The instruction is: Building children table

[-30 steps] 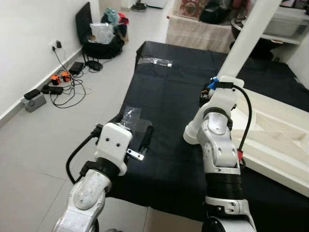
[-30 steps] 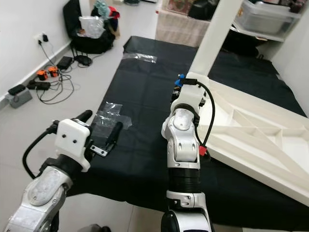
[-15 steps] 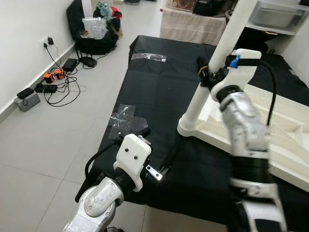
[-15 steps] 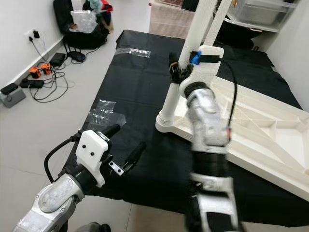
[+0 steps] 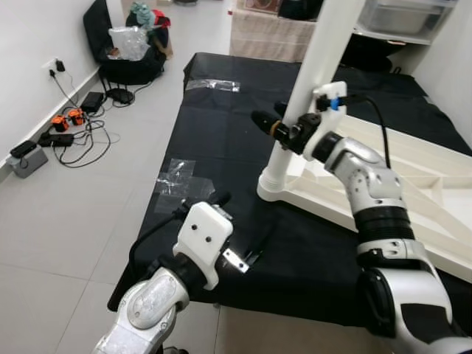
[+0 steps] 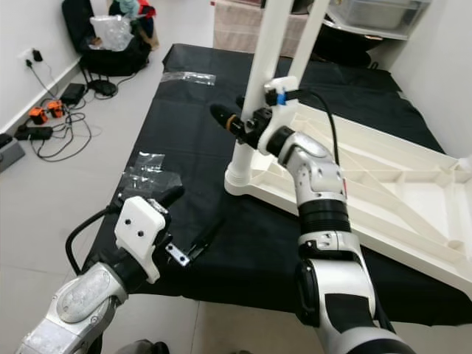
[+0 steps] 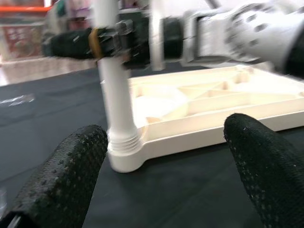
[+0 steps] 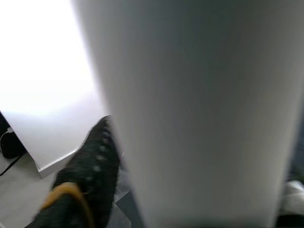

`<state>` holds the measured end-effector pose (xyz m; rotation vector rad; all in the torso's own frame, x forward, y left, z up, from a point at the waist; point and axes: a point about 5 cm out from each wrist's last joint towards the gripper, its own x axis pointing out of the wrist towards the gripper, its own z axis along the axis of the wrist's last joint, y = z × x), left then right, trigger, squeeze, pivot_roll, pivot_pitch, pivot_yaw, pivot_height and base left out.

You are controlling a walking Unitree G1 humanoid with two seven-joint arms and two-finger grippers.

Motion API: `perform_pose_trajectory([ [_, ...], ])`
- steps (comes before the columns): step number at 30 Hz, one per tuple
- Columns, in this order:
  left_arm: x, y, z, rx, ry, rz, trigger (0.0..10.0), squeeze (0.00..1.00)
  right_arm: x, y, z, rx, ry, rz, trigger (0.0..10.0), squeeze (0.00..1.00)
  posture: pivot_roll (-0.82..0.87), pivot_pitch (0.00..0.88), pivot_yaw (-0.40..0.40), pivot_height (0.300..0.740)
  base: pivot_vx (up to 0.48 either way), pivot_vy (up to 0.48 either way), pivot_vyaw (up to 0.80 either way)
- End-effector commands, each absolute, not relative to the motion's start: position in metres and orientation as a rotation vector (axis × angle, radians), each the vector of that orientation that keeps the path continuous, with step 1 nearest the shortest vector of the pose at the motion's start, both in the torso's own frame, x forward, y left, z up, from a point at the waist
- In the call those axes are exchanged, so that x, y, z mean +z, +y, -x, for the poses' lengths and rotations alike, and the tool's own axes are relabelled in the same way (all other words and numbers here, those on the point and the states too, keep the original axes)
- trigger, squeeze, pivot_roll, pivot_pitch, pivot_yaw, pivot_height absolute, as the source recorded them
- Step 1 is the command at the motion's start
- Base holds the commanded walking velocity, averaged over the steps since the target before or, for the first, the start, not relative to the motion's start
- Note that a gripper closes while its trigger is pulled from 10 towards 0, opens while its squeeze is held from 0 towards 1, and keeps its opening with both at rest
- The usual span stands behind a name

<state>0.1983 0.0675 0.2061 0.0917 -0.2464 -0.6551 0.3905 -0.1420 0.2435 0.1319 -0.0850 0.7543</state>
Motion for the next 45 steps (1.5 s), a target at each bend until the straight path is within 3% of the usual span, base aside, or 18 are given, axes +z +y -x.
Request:
perform_pose_trajectory([
  [1,0.205,0.068,-0.198,-0.644,-0.233,-0.092,10.0,0.0,0.236,-0.133,-0.39,0.816,-0.06,-0.142,0.0,0.0,0.13,0.069,-0.098,0.74,0.0,0.0,0.0],
  [7,0.204,0.07,-0.198,-0.634,-0.231,-0.094,10.0,0.0,0.229,-0.135,-0.39,0.839,-0.055,-0.133,0.0,0.0,0.13,0.068,-0.098,0.74,0.0,0.0,0.0],
  [10,0.206,0.073,-0.202,-0.61,-0.243,-0.092,10.0,0.0,0.217,-0.15,-0.388,0.749,-0.042,-0.107,0.0,0.0,0.12,0.062,-0.088,0.74,0.0,0.0,0.0],
  [16,0.212,0.082,-0.211,-0.555,-0.272,-0.113,10.0,0.0,0.188,-0.167,-0.382,0.347,0.009,-0.019,0.0,0.0,0.1,0.068,-0.071,0.74,0.0,0.0,0.0],
  [18,0.213,0.083,-0.212,-0.55,-0.274,-0.117,10.0,0.0,0.185,-0.168,-0.38,0.289,0.014,-0.012,0.0,0.0,0.1,0.07,-0.071,0.74,0.0,0.0,0.0],
  [20,0.214,0.085,-0.215,-0.545,-0.277,-0.122,10.0,0.0,0.18,-0.176,-0.374,0.085,0.029,-0.02,0.0,0.0,0.09,0.074,-0.067,0.74,0.0,0.0,0.0],
  [23,0.214,0.085,-0.216,-0.54,-0.28,-0.126,10.0,0.0,0.181,-0.179,-0.369,-0.049,0.029,-0.017,0.0,0.0,0.09,0.074,-0.066,0.74,0.0,0.0,0.0],
  [28,0.216,0.086,-0.218,-0.528,-0.289,-0.131,10.0,0.0,0.196,-0.175,-0.342,-0.481,0.013,-0.086,0.0,0.0,0.09,0.077,-0.067,0.74,0.0,0.0,0.0],
  [36,0.216,0.084,-0.217,-0.523,-0.291,-0.118,10.0,0.0,0.206,-0.152,-0.346,-0.514,0.004,-0.13,0.0,0.0,0.09,0.081,-0.076,0.74,0.0,0.0,0.0],
  [37,0.216,0.083,-0.216,-0.528,-0.288,-0.114,10.0,0.0,0.209,-0.143,-0.348,-0.466,-0.008,-0.125,10.0,0.0,0.1,0.084,-0.078,0.74,0.0,0.0,0.0],
  [40,0.215,0.081,-0.215,-0.534,-0.284,-0.108,10.0,0.0,0.214,-0.132,-0.348,-0.388,-0.046,-0.117,10.0,0.0,0.1,0.083,-0.079,0.74,0.0,0.0,0.0],
  [41,0.215,0.081,-0.215,-0.534,-0.283,-0.106,10.0,0.0,0.217,-0.129,-0.347,-0.367,-0.069,-0.107,10.0,1.0,0.1,0.083,-0.079,0.74,0.0,0.0,0.0],
  [45,0.215,0.081,-0.215,-0.532,-0.282,-0.105,10.0,0.0,0.227,-0.126,-0.345,-0.285,-0.143,-0.092,10.0,1.0,0.09,0.086,-0.081,0.74,0.0,0.0,0.0],
])
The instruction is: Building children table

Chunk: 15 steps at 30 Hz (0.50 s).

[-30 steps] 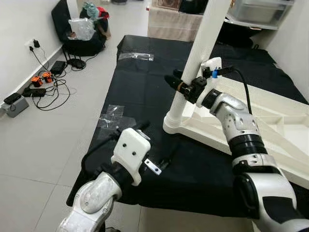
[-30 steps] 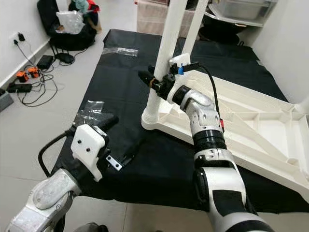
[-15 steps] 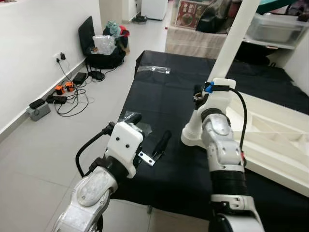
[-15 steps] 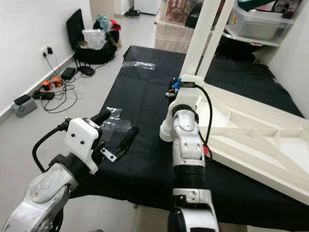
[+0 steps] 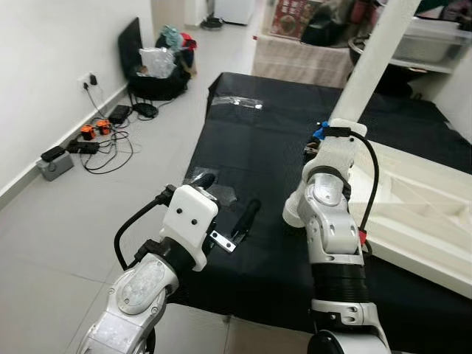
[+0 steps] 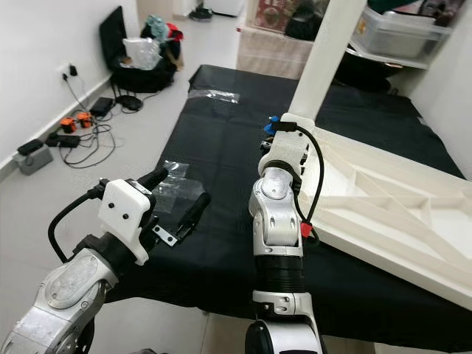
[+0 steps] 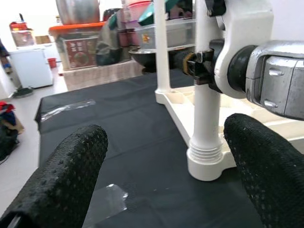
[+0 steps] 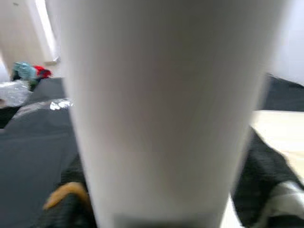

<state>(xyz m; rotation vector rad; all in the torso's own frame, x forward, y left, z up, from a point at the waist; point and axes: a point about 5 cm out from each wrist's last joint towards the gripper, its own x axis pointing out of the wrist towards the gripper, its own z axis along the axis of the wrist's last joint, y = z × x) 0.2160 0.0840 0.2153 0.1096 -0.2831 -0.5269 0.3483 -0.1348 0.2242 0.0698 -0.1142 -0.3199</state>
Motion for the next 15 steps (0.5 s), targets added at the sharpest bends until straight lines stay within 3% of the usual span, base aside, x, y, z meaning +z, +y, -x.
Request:
perform_pose_trajectory([
  [1,0.215,0.081,-0.215,-0.531,-0.282,-0.105,10.0,0.0,0.233,-0.128,-0.345,-0.252,-0.179,-0.066,10.0,0.0,0.09,0.088,-0.08,0.74,0.0,0.0,0.0],
  [5,0.215,0.081,-0.215,-0.529,-0.282,-0.103,10.0,0.0,0.243,-0.142,-0.351,-0.131,-0.213,-0.032,10.0,0.0,0.09,0.089,-0.079,0.74,0.0,0.0,0.0],
  [8,0.215,0.081,-0.215,-0.53,-0.281,-0.103,10.0,0.0,0.238,-0.157,-0.363,0.09,-0.14,-0.051,10.0,0.0,0.09,0.091,-0.078,0.74,0.0,0.0,0.0],
  [13,0.215,0.081,-0.215,-0.534,-0.281,-0.102,10.0,0.0,0.237,-0.164,-0.364,0.26,-0.118,-0.087,10.0,0.0,0.08,0.09,-0.075,0.74,0.0,0.0,0.0],
  [15,0.215,0.08,-0.215,-0.536,-0.282,-0.101,10.0,0.0,0.236,-0.164,-0.363,0.49,-0.09,-0.125,10.0,0.0,0.08,0.091,-0.074,0.74,0.0,0.0,0.0],
])
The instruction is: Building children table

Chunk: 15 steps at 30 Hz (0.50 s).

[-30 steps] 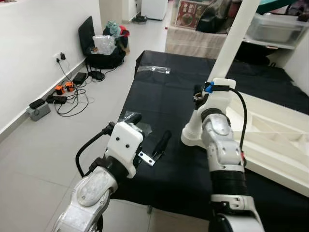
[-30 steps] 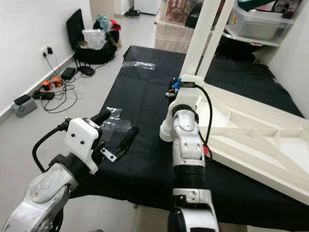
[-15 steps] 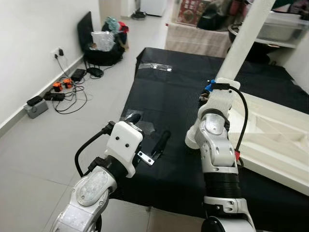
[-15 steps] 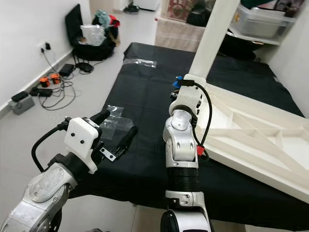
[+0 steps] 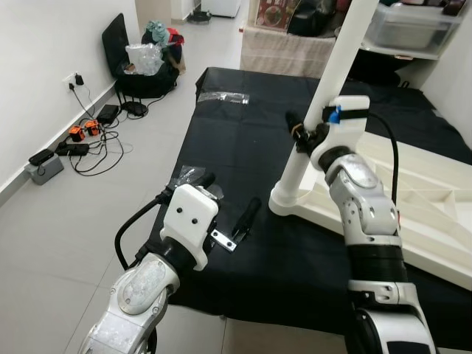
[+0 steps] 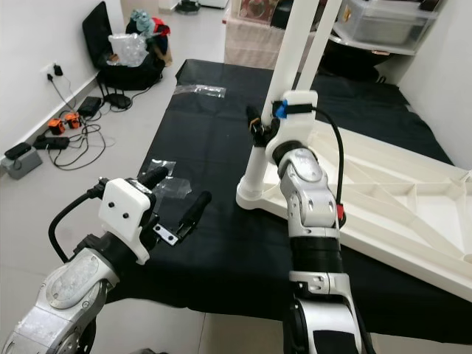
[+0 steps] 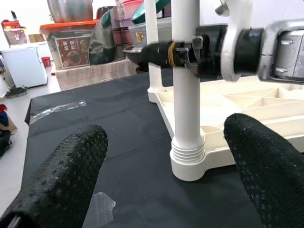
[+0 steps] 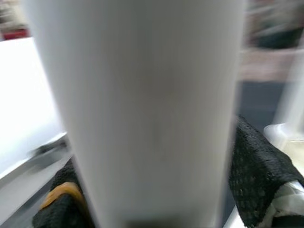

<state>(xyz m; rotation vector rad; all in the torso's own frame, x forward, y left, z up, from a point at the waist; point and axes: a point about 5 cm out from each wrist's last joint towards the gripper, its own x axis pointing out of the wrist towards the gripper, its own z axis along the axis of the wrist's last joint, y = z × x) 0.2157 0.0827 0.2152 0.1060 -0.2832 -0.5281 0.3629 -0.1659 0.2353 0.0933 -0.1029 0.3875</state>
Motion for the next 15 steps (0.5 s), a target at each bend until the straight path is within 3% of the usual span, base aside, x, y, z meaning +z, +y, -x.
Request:
perform_pose_trajectory([
  [1,0.215,0.08,-0.215,-0.536,-0.282,-0.101,10.0,0.0,0.236,-0.164,-0.363,0.49,-0.09,-0.125,10.0,0.0,0.08,0.091,-0.074,0.74,0.0,0.0,0.0],
  [5,0.216,0.079,-0.216,-0.537,-0.288,-0.101,10.0,0.0,0.235,-0.161,-0.37,0.666,-0.08,-0.079,10.0,0.0,0.09,0.089,-0.081,0.74,0.0,0.0,0.0],
  [8,0.217,0.079,-0.216,-0.537,-0.289,-0.102,10.0,0.0,0.236,-0.159,-0.374,0.689,-0.084,-0.084,10.0,0.0,0.1,0.086,-0.09,0.74,0.0,0.0,0.0],
  [15,0.219,0.079,-0.214,-0.525,-0.299,-0.104,10.0,0.0,0.239,-0.143,-0.388,0.929,-0.065,-0.272,10.0,0.0,0.12,0.087,-0.102,0.74,0.0,0.0,0.0],
])
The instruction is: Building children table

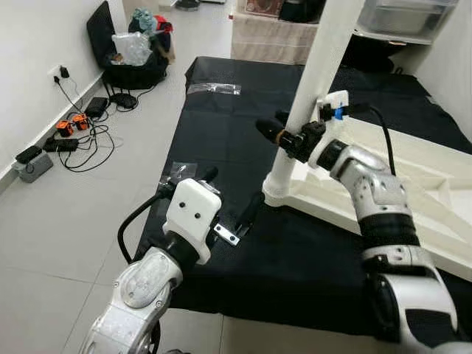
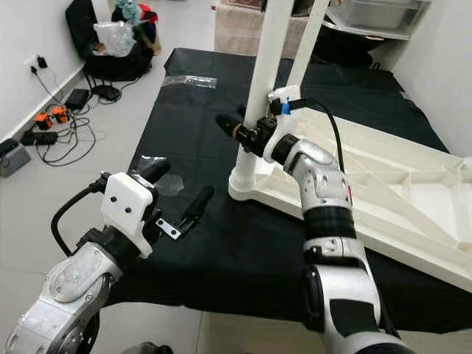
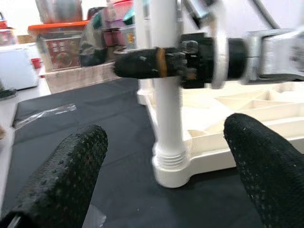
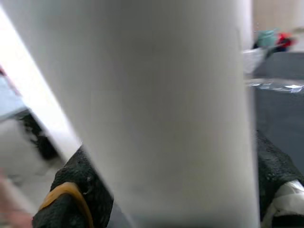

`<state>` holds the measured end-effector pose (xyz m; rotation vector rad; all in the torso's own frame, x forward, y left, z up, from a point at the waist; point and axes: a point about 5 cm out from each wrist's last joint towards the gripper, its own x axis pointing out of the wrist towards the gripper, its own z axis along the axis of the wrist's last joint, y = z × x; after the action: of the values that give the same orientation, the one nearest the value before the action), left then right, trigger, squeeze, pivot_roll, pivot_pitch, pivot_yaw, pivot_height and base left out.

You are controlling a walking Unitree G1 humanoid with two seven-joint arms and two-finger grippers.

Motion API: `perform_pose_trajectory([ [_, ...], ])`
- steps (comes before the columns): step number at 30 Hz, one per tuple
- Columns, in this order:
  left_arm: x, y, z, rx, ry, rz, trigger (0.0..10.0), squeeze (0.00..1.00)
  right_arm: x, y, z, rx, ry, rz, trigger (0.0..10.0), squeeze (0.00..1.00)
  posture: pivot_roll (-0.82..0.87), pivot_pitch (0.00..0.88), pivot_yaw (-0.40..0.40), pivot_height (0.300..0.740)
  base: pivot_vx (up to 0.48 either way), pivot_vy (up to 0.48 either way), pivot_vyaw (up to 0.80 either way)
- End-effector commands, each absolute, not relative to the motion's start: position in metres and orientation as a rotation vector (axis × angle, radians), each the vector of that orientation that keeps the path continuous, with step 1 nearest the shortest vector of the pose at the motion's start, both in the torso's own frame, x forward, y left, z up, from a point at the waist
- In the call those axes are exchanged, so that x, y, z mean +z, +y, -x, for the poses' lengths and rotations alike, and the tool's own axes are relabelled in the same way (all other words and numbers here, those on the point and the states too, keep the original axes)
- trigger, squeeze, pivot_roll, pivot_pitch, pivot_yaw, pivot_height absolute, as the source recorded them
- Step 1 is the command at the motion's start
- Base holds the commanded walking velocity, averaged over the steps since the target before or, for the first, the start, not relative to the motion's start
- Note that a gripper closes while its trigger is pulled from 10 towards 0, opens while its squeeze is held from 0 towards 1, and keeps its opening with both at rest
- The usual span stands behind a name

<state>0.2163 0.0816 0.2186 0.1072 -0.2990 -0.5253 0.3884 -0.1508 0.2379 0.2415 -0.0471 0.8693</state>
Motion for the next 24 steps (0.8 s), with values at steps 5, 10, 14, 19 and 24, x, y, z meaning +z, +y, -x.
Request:
perform_pose_trajectory([
  [5,0.219,0.08,-0.212,-0.52,-0.298,-0.105,10.0,0.0,0.234,-0.141,-0.393,0.945,-0.057,-0.305,8.4,0.0,0.13,0.085,-0.106,0.74,0.0,0.0,0.0],
  [10,0.219,0.08,-0.211,-0.517,-0.294,-0.108,10.0,0.0,0.227,-0.138,-0.392,0.973,-0.036,-0.286,0.0,0.0,0.14,0.078,-0.107,0.74,0.0,0.0,0.0],
  [14,0.218,0.079,-0.212,-0.52,-0.294,-0.11,10.0,0.0,0.22,-0.141,-0.396,0.856,-0.043,-0.21,0.0,0.0,0.13,0.074,-0.102,0.74,0.0,0.0,0.0],
  [19,0.219,0.08,-0.213,-0.521,-0.298,-0.114,10.0,0.0,0.214,-0.156,-0.402,0.57,-0.036,-0.081,0.0,0.0,0.13,0.065,-0.092,0.74,0.0,0.0,0.0],
  [24,0.219,0.08,-0.214,-0.52,-0.3,-0.115,10.0,0.0,0.212,-0.166,-0.404,0.399,-0.033,-0.04,0.0,0.0,0.12,0.066,-0.09,0.74,0.0,0.0,0.0],
])
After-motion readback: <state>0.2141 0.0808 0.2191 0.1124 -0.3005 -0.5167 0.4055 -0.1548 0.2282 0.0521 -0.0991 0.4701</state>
